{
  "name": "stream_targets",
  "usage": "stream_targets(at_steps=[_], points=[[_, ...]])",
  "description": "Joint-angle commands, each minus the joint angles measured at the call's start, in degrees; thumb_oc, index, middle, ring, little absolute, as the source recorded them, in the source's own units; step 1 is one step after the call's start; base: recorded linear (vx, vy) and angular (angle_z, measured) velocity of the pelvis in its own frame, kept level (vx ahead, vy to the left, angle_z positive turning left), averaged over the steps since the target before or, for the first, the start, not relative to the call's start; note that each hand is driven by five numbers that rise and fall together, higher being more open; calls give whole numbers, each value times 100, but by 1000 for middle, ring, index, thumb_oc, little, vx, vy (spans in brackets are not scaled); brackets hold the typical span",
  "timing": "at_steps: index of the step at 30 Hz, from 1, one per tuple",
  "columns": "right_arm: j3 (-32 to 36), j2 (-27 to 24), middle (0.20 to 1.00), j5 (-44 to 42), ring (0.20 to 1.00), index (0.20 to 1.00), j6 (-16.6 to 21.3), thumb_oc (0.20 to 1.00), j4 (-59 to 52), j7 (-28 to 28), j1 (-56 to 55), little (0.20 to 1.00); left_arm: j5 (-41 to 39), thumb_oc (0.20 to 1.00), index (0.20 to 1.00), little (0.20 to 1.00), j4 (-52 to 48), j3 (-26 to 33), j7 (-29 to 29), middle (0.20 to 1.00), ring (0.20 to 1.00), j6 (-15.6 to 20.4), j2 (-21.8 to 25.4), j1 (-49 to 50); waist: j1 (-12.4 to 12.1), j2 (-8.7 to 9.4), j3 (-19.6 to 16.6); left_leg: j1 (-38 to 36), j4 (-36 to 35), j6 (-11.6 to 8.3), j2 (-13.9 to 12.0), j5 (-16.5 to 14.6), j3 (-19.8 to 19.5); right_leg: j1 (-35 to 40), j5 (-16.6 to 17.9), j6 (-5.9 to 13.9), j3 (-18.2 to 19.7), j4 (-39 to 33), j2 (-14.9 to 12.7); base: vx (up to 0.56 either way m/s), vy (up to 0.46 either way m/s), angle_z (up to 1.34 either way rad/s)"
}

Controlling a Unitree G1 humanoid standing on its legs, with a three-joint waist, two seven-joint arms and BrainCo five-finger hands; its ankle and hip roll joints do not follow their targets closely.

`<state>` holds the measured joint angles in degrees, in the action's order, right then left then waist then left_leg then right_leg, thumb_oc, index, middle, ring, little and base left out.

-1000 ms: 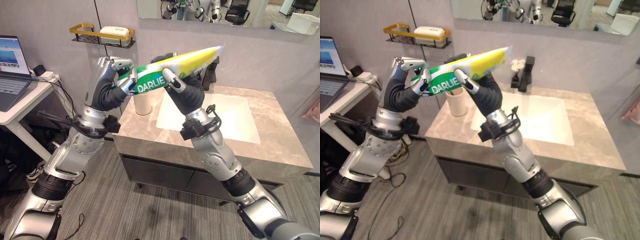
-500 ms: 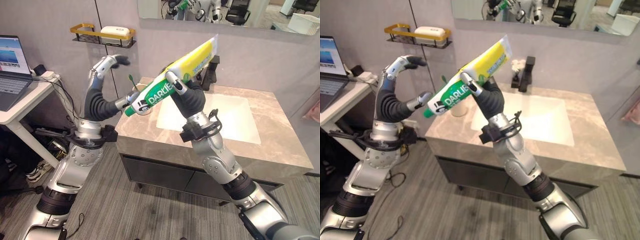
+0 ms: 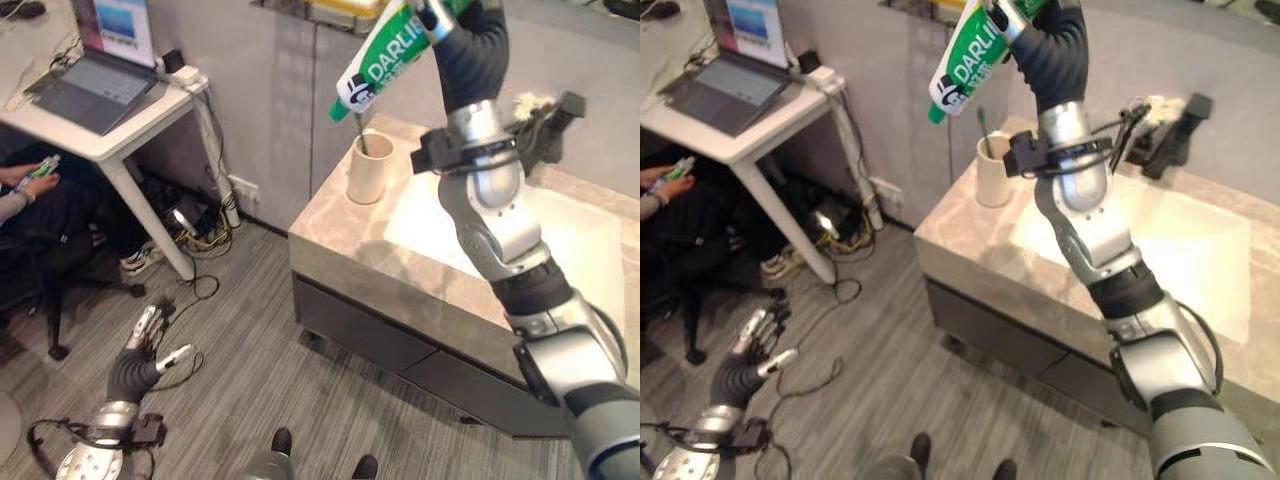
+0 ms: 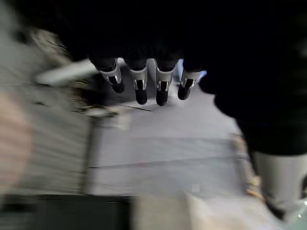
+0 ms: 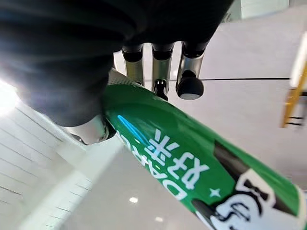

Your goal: Put brush and paste in cup on sink, flatten towel.

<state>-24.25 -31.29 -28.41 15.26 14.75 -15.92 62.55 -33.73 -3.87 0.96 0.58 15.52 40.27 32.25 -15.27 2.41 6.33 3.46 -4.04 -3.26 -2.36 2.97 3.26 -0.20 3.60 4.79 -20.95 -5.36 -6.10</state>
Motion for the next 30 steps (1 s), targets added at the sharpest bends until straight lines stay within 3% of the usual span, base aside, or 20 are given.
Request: stream_targets(at_steps=[1, 6, 15, 30], points=[[-22, -426, 200, 155, 200, 200, 97, 200, 183, -165, 752, 200, -688, 1000, 1000, 1000, -277, -309, -480, 1000, 1000, -189, 489, 14, -159, 223, -180, 377, -96, -322, -202, 323, -267, 38, 673, 829, -152, 36, -1020, -10, 12, 36], [-262, -887, 200, 549, 200, 200, -66, 200, 608, -191, 1032, 200, -896, 1000, 1000, 1000, 75, -711, -735, 1000, 1000, -475, 381, 119, -185, 217, -118, 587, -96, -295, -143, 365, -434, -61, 667, 858, -266, 36, -1022, 4, 21, 27], [-483, -1520, 200, 1237, 200, 200, -172, 200, 635, -342, 1195, 200, -690, 1000, 1000, 1000, -45, -985, -820, 1000, 1000, -506, 444, 12, -145, 211, -71, 692, -96, -277, -120, 349, -447, -161, 659, 889, -264, 36, -1023, 10, 7, -1], [-597, -1617, 200, 1325, 200, 200, -195, 200, 1253, -443, 1435, 200, -679, 1000, 1000, 1000, -182, -852, -701, 1000, 1000, -419, 329, -17, -143, 219, 6, 810, -96, -275, -134, 345, -383, -323, 657, 901, -171, 36, -1032, 5, -1, -3]])
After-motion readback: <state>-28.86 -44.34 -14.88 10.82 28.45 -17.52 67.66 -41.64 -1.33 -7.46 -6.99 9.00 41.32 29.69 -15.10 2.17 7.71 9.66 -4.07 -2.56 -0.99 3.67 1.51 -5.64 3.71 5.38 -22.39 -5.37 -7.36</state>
